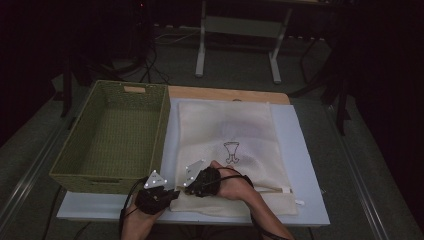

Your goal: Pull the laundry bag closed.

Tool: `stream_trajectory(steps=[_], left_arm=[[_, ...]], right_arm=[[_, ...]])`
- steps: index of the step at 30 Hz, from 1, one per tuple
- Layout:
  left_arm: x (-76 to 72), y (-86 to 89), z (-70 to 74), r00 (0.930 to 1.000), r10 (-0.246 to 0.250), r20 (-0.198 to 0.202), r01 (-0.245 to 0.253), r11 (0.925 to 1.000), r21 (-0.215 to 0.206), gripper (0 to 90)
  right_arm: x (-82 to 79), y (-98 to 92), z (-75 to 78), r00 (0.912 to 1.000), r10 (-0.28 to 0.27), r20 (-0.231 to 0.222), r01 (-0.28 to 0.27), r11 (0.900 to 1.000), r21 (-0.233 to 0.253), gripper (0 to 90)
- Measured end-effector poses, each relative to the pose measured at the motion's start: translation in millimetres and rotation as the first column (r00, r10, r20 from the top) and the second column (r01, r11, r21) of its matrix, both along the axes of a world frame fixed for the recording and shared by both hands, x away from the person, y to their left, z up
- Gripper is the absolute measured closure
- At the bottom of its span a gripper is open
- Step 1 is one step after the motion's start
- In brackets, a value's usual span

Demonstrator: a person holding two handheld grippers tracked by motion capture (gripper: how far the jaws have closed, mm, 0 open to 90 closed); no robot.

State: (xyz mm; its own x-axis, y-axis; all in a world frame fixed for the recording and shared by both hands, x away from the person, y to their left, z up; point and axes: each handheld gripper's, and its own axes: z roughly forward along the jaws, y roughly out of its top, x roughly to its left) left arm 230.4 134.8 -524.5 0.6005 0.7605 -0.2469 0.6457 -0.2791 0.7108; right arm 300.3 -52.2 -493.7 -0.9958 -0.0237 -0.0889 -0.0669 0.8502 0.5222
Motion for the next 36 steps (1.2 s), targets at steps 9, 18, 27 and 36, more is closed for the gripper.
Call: stream_trajectory(steps=[9, 18, 27, 36], left_arm=[[2.9, 0.5, 3.3, 0.9999, -0.015, 0.001, 0.015, 0.9981, -0.059, 85.4], [4.1, 9.0, 6.4, 0.9992, 0.013, -0.037, -0.018, 0.9886, -0.15, 88.0], [4.2, 11.2, 6.1, 0.999, 0.021, -0.039, -0.027, 0.9853, -0.169, 88.0], [2.8, 8.4, 4.2, 0.9991, 0.016, -0.039, -0.021, 0.9927, -0.119, 87.5]], right_arm=[[-2.6, -0.5, 3.2, 0.9996, 0.021, 0.02, -0.02, 1.0, -0.011, 84.2], [-1.9, -1.7, -0.3, 0.9984, -0.001, 0.057, 0.001, 1.0, 0.005, 87.5], [-6.4, -3.4, -0.3, 0.9962, -0.016, 0.086, 0.014, 1.0, 0.024, 87.8], [-10.9, 3.6, 2.5, 0.9883, -0.007, 0.153, 0.011, 0.999, -0.03, 87.5]])
